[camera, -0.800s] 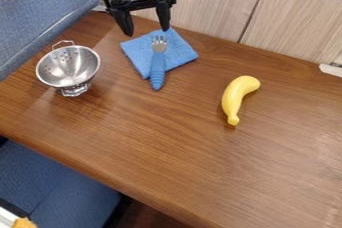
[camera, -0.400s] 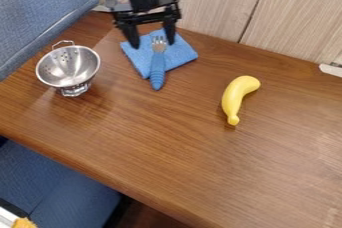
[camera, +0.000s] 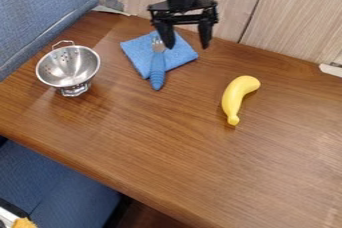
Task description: Put the banana into the silver bowl
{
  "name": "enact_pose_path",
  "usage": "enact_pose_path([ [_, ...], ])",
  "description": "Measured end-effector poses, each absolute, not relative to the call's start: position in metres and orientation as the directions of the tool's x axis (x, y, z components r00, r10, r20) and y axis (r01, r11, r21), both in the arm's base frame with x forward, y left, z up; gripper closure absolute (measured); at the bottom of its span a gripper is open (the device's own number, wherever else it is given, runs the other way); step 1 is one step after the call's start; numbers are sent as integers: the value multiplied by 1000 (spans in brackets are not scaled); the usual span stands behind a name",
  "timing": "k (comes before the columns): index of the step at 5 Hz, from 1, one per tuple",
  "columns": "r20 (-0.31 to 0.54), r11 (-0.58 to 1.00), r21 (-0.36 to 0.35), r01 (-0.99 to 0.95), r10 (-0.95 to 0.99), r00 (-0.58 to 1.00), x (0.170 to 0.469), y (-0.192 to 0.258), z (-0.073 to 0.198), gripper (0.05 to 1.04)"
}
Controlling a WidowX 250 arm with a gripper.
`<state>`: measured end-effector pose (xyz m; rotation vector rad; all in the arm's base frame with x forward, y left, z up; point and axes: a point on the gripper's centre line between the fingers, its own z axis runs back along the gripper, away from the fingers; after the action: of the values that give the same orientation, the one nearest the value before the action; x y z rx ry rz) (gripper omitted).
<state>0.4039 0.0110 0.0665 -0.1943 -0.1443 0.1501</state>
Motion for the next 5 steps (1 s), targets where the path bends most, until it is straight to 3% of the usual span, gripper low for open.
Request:
enact_pose_path([
  [3,127,975,-181,125,-103,987,399,-67,47,83],
  [5,83,987,-125,99,-89,993,396,-63,18,83],
])
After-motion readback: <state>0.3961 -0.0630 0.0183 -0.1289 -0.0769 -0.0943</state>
